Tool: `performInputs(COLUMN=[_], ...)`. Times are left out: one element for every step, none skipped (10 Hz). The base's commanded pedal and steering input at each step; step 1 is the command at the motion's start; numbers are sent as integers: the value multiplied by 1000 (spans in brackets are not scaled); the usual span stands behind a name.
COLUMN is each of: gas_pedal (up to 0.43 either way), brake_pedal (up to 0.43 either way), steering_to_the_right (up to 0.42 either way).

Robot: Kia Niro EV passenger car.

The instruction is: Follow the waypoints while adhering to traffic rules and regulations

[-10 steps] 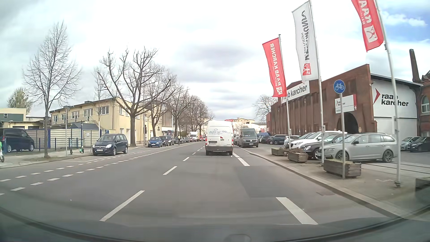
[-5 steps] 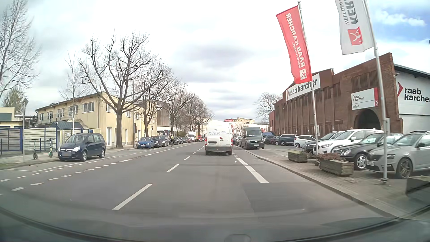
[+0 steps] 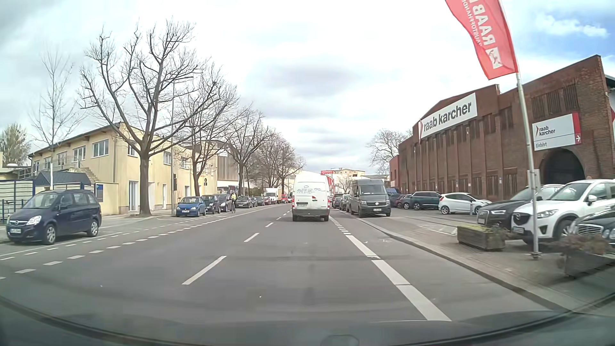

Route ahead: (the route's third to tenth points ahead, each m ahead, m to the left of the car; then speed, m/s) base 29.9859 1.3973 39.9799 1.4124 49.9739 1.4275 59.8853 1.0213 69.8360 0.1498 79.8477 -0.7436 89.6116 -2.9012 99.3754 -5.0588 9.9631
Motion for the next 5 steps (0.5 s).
performInputs(gas_pedal=[169,177,177,177,189], brake_pedal=[0,0,0,0,0], steering_to_the_right=[-1,-1,-4,-6,-5])
